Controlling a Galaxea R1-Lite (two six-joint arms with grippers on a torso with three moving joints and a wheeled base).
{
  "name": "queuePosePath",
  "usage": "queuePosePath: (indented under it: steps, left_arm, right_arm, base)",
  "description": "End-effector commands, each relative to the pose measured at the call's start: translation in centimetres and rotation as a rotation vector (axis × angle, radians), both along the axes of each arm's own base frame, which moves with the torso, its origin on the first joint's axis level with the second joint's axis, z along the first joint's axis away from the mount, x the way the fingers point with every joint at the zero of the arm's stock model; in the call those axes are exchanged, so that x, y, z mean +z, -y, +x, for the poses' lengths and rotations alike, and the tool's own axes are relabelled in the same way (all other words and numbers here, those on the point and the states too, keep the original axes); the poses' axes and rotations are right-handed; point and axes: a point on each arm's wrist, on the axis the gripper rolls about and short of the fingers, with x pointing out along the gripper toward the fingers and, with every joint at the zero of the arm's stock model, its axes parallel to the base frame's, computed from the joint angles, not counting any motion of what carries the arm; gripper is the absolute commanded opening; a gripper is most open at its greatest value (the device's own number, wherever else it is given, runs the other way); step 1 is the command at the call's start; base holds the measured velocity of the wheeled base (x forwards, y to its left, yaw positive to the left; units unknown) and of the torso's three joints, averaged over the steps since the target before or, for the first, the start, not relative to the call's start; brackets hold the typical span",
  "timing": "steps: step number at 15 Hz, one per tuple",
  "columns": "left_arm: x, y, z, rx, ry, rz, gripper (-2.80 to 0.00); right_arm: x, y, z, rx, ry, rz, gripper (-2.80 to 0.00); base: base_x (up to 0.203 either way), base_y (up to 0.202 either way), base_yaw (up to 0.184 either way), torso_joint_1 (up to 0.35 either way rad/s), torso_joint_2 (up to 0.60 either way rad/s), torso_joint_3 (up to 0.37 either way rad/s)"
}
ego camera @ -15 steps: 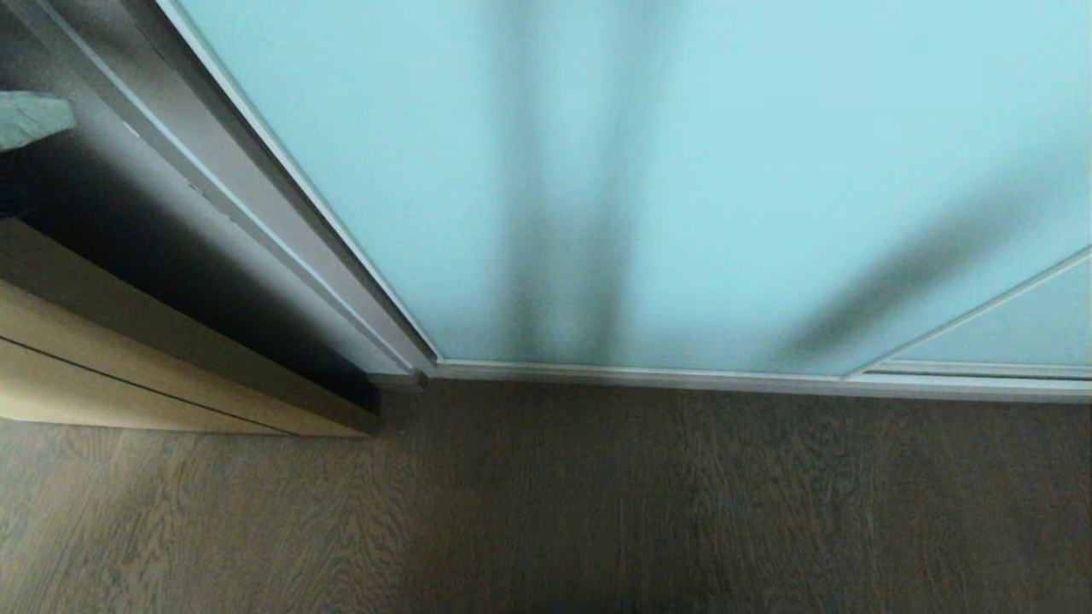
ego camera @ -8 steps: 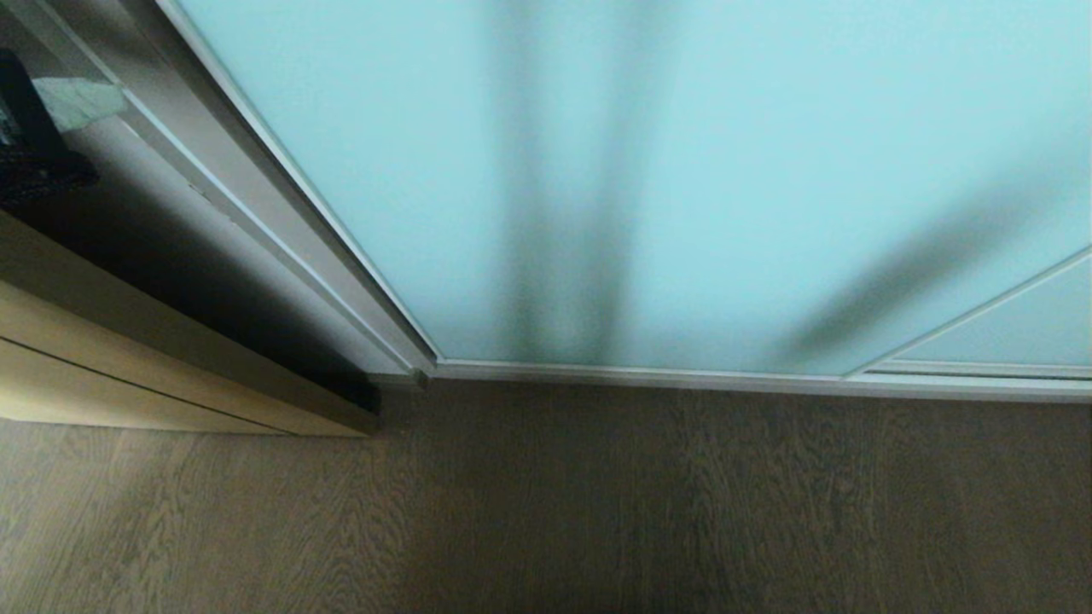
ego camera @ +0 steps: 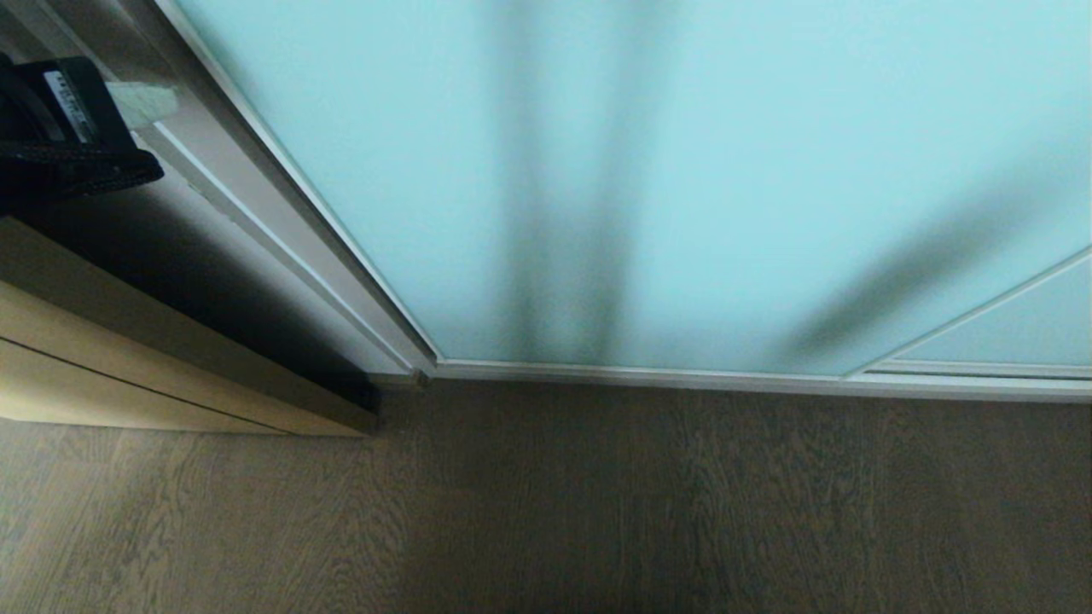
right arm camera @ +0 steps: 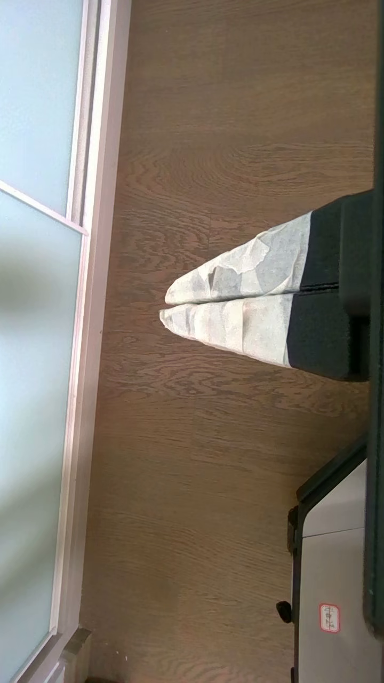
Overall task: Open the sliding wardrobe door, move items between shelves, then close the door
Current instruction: Open the door
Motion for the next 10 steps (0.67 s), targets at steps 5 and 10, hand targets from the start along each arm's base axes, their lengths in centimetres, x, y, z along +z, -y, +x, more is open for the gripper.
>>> queuePosePath:
  steps: [5,10]
  left_arm:
    - [0.2,0.3,1.6,-0.002,0.007,-0.002,-2.8]
    - [-0.1,0.6,3.3,0.005,0.028,0.003,-2.8]
  right_arm:
    - [0.0,0.0,0.0,0.001,-0.002,0.0,-2.8]
    - [0.0,0.0,0.0,0.001,-0.002,0.0,-2.8]
  base:
    - [0.0,0.0,0.0,0.0,0.0,0.0]
    - [0.0,0.0,0.0,0.0,0.0,0.0]
